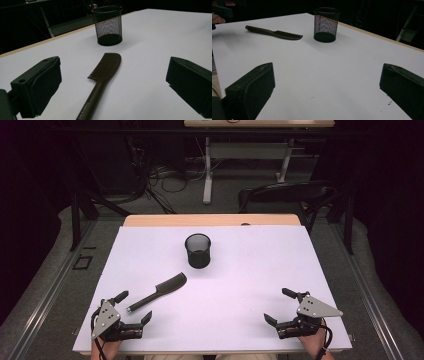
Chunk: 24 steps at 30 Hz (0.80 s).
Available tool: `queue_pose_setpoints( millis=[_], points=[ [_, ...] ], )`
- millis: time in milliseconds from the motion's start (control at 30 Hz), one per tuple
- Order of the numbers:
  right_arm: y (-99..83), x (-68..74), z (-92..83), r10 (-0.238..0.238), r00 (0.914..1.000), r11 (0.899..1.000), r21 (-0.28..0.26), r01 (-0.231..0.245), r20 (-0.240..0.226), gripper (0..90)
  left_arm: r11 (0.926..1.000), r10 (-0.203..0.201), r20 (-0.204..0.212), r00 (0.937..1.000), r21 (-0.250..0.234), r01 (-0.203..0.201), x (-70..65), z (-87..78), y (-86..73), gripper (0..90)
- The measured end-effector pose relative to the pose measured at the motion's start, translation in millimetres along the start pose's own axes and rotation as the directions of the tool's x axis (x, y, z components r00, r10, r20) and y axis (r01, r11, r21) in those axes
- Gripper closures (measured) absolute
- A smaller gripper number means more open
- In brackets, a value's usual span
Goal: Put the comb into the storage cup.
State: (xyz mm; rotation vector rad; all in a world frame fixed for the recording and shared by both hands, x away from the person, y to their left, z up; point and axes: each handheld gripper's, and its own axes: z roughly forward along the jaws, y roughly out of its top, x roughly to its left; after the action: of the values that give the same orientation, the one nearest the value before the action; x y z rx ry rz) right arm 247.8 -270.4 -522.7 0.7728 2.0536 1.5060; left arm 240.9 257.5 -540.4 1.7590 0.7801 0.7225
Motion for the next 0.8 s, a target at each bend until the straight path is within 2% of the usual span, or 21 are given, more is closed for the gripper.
queue_pose_setpoints(
  millis=[200,433,567,667,800],
  points=[
    [0.1,-1.0,0.6,-0.005,1.0,1.0,0.005,0.005,0.0,0.0,0.9998,0.008,-0.009,0.9999,0.017,-0.007,0.8,1.2,2.8,0.2],
    [-0.3,-2.0,3.1,-0.001,1.0,1.0,0.017,0.001,-0.002,0.0,0.9971,0.014,-0.006,0.9999,0.075,-0.014,1.2,8.6,7.5,0.7],
    [-0.4,-2.1,4.1,0.005,1.0,1.0,0.025,-0.005,-0.006,0.0,0.9938,0.016,0.003,0.9999,0.11,-0.016,2.5,13.9,10.6,0.5],
    [-0.5,-2.5,6.6,-0.007,0.9999,1.0,0.025,0.007,-0.012,0.0,0.9884,0.03,0.014,0.9995,0.149,-0.031,2.8,18.5,12.4,2.1],
    [-0.7,-2.4,7.2,-0.001,0.9999,0.999,0.033,0.001,-0.017,0.0,0.9852,0.042,0.018,0.999,0.166,-0.044,3.1,22.5,15.1,2.1]
  ],
)
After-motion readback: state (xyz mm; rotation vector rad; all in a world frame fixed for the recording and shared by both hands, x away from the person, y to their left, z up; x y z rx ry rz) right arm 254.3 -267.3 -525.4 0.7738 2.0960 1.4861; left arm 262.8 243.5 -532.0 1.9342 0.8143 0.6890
